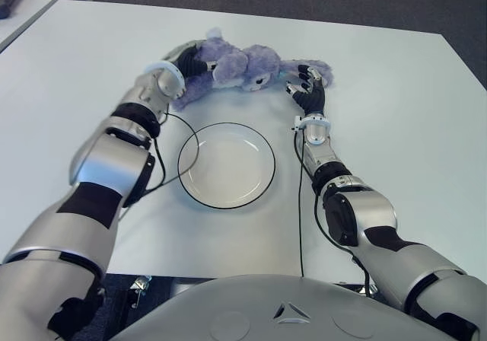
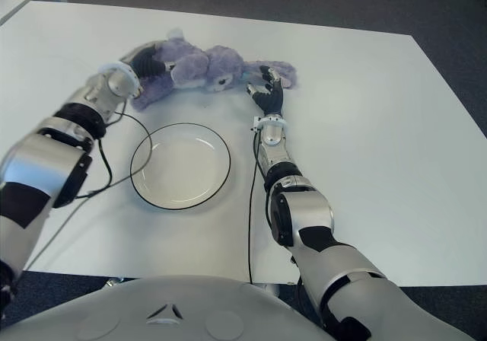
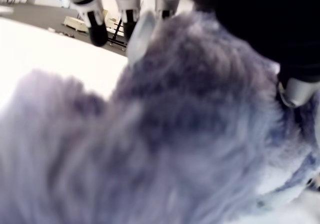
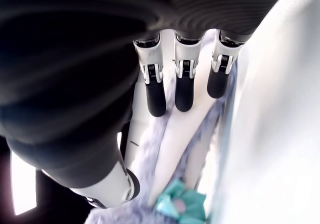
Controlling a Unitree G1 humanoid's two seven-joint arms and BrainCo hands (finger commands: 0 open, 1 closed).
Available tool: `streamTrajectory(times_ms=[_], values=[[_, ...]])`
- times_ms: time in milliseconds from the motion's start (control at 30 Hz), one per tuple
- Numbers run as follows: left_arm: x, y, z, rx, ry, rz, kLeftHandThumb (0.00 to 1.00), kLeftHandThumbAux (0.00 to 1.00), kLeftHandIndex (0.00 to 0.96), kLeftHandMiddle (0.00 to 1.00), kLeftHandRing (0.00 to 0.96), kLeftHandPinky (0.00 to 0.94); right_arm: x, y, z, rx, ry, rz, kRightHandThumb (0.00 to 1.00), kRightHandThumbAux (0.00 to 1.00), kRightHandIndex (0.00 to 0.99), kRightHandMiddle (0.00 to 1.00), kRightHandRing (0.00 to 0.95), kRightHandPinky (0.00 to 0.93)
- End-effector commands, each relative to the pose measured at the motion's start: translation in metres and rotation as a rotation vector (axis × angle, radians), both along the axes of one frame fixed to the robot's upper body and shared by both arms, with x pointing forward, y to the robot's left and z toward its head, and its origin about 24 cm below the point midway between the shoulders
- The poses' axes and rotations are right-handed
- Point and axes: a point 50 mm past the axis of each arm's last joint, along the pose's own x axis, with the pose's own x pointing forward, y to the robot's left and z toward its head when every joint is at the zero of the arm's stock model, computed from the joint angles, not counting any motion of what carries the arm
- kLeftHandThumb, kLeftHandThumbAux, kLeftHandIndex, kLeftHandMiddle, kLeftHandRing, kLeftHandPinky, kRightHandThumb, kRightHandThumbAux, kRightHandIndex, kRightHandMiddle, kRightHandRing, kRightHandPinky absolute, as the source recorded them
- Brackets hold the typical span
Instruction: Put the doll into the plate.
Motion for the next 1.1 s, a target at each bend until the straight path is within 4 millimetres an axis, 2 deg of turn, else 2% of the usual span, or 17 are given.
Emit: streamTrajectory(times_ms=[33,200,267,300,367,400,433,533,567,633,667,733,833,967,1033,1067,1100], values=[[-0.026,-0.009,-0.061,-0.133,0.183,0.058,0.416,0.326,0.000,0.064,0.091,0.103,-0.069,-0.003,-0.103,0.015,0.457,-0.045,0.381,0.881,0.215,0.193,0.147,0.119],[-0.031,-0.010,-0.069,-0.168,0.201,0.085,0.486,0.304,0.000,0.121,0.128,0.122,-0.069,-0.004,-0.103,0.021,0.460,-0.046,0.386,0.877,0.217,0.194,0.148,0.124],[-0.033,-0.008,-0.073,-0.185,0.208,0.103,0.581,0.340,0.023,0.148,0.150,0.148,-0.069,-0.004,-0.103,0.024,0.459,-0.047,0.389,0.875,0.219,0.197,0.152,0.127],[-0.034,-0.007,-0.075,-0.196,0.210,0.125,0.630,0.349,0.076,0.181,0.183,0.182,-0.069,-0.004,-0.103,0.028,0.457,-0.047,0.390,0.875,0.220,0.200,0.155,0.130],[-0.036,-0.005,-0.079,-0.209,0.208,0.157,0.664,0.359,0.119,0.207,0.210,0.211,-0.069,-0.004,-0.103,0.032,0.454,-0.048,0.392,0.874,0.221,0.202,0.157,0.133],[-0.036,-0.004,-0.080,-0.213,0.207,0.169,0.673,0.363,0.179,0.233,0.229,0.218,-0.069,-0.004,-0.103,0.033,0.453,-0.048,0.393,0.874,0.222,0.204,0.159,0.134],[-0.037,-0.003,-0.080,-0.215,0.206,0.174,0.679,0.366,0.225,0.252,0.244,0.223,-0.069,-0.004,-0.103,0.034,0.452,-0.048,0.394,0.874,0.223,0.206,0.160,0.136],[-0.037,-0.003,-0.080,-0.223,0.195,0.190,0.685,0.370,0.285,0.294,0.272,0.219,-0.069,-0.004,-0.102,0.034,0.451,-0.048,0.397,0.875,0.224,0.209,0.163,0.138],[-0.037,-0.002,-0.080,-0.227,0.186,0.194,0.690,0.371,0.327,0.401,0.368,0.249,-0.069,-0.004,-0.103,0.035,0.451,-0.047,0.398,0.876,0.226,0.211,0.165,0.142],[-0.037,-0.002,-0.080,-0.229,0.173,0.197,0.700,0.361,0.433,0.514,0.494,0.357,-0.069,-0.004,-0.103,0.035,0.452,-0.047,0.402,0.876,0.228,0.213,0.167,0.141],[-0.037,-0.001,-0.080,-0.228,0.169,0.198,0.696,0.358,0.462,0.565,0.545,0.446,-0.069,-0.004,-0.103,0.035,0.452,-0.047,0.404,0.874,0.227,0.211,0.165,0.135],[-0.038,-0.001,-0.080,-0.223,0.165,0.202,0.694,0.357,0.471,0.580,0.560,0.473,-0.069,-0.005,-0.103,0.035,0.453,-0.047,0.404,0.873,0.227,0.211,0.165,0.133],[-0.038,0.000,-0.082,-0.214,0.161,0.216,0.678,0.369,0.519,0.649,0.631,0.550,-0.069,-0.005,-0.103,0.034,0.454,-0.048,0.402,0.872,0.227,0.208,0.163,0.136],[-0.040,0.001,-0.084,-0.223,0.169,0.242,0.651,0.394,0.577,0.706,0.686,0.574,-0.069,-0.006,-0.103,0.034,0.455,-0.051,0.403,0.874,0.227,0.208,0.162,0.133],[-0.040,0.002,-0.085,-0.236,0.176,0.261,0.641,0.414,0.613,0.733,0.709,0.556,-0.069,-0.006,-0.103,0.033,0.454,-0.051,0.405,0.876,0.228,0.209,0.162,0.134],[-0.040,0.002,-0.085,-0.242,0.179,0.270,0.657,0.442,0.642,0.756,0.734,0.610,-0.069,-0.006,-0.103,0.032,0.453,-0.051,0.407,0.878,0.228,0.211,0.164,0.134],[-0.040,0.003,-0.086,-0.251,0.183,0.284,0.660,0.446,0.648,0.760,0.739,0.619,-0.069,-0.007,-0.103,0.032,0.452,-0.051,0.408,0.879,0.228,0.212,0.164,0.134]])
